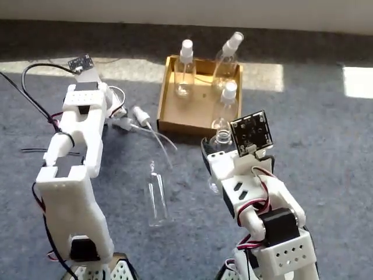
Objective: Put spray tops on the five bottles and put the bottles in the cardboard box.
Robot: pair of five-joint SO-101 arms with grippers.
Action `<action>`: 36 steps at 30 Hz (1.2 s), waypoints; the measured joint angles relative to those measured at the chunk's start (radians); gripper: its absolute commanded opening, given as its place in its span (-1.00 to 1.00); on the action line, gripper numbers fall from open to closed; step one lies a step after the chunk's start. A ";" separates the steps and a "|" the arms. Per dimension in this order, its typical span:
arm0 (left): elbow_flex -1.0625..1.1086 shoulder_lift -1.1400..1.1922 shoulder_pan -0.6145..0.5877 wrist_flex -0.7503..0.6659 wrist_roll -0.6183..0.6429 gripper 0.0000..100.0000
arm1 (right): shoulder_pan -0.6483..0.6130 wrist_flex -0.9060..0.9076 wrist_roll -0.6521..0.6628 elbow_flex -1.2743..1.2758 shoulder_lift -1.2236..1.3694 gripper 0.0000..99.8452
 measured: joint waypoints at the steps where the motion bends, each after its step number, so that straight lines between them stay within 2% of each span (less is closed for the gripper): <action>1: -0.003 0.000 0.000 0.009 0.000 -0.60 | 0.000 0.000 0.000 0.000 0.000 -0.99; 7: -0.043 0.000 0.008 0.118 0.000 -0.60 | -0.002 0.000 0.000 0.048 0.000 -0.99; 16: -0.043 0.000 0.074 0.132 0.000 -0.61 | -0.002 -0.046 0.000 0.098 0.000 -0.99; 23: -0.052 0.040 0.084 0.127 0.006 -1.00 | -0.002 -0.046 0.000 0.098 0.000 -0.99; 30: -0.069 0.057 0.087 0.127 0.006 -0.98 | -0.002 -0.046 0.000 0.098 0.000 -0.99; 36: -0.068 -0.081 0.017 0.140 -0.098 -0.98 | -0.002 -0.046 0.000 0.098 0.000 -0.99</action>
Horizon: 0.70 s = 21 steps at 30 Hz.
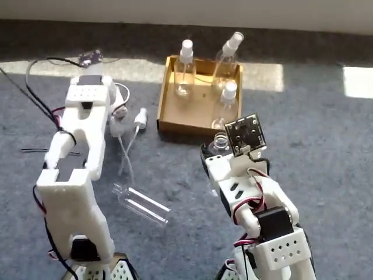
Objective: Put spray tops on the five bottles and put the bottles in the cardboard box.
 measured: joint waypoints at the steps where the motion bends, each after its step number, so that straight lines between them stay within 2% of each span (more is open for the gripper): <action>1: -0.008 -0.043 -0.011 0.008 -0.018 -0.98 | 0.000 0.000 -0.002 0.000 0.000 -0.99; 7: -0.183 -0.321 -0.017 0.109 -0.083 -0.98 | -0.002 -0.068 -0.006 0.000 0.000 -0.99; 11: -0.353 -0.506 -0.006 0.181 -0.086 -0.98 | -0.063 -0.126 -0.006 0.026 -0.002 -0.99; 16: -0.525 -0.707 0.077 0.209 -0.166 -0.98 | -0.147 -0.261 -0.006 0.147 0.000 -0.99; 21: -0.565 -0.896 0.227 0.221 -0.199 -0.98 | -0.170 -0.422 -0.006 0.238 0.000 -0.99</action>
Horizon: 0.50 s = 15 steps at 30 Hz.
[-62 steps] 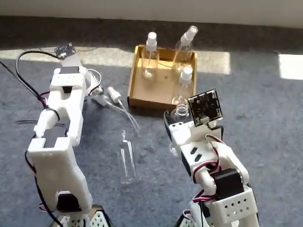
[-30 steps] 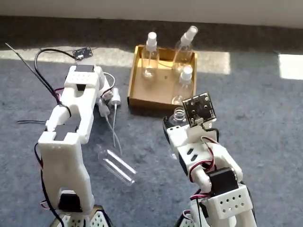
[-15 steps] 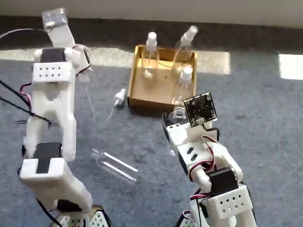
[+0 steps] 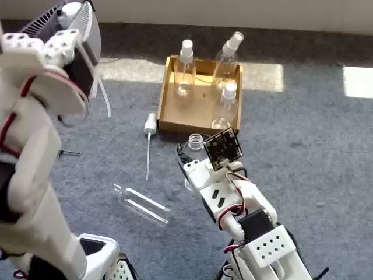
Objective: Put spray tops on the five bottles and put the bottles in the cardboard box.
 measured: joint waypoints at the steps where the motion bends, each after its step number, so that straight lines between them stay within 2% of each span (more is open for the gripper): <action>1: -0.002 -0.032 0.044 0.012 0.000 -0.98 | -0.009 -0.028 0.000 0.009 0.000 -0.99; 5: 0.020 -0.104 0.245 0.044 0.000 -0.99 | -0.029 -0.091 0.000 0.018 0.000 -0.99; 8: 0.089 -0.112 0.351 0.041 0.000 -0.99 | -0.029 -0.097 0.000 0.018 -0.003 -0.99; 11: 0.190 -0.098 0.411 -0.051 0.000 -0.99 | -0.031 -0.097 0.000 0.025 -0.044 -0.99; 15: 0.367 -0.092 0.430 -0.245 -0.002 -0.99 | -0.031 -0.097 0.000 0.087 -0.163 -0.99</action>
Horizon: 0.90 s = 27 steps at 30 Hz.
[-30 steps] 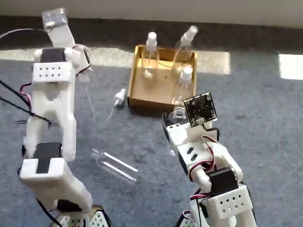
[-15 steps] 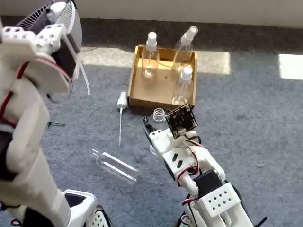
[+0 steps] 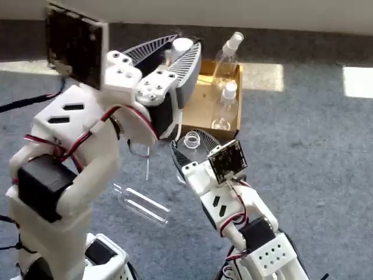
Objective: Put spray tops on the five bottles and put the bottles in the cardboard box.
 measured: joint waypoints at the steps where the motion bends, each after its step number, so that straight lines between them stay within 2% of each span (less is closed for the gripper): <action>1: 0.037 0.000 0.002 -0.040 0.000 -0.99 | 0.000 0.000 0.000 0.020 -0.035 -0.99; 9: 0.117 -0.002 0.103 -0.109 0.000 -0.99 | 0.000 0.000 0.000 0.107 -0.143 -0.99; 27: 0.305 0.000 0.069 -0.247 0.000 -0.99 | 0.000 0.000 0.000 0.107 -0.144 -0.99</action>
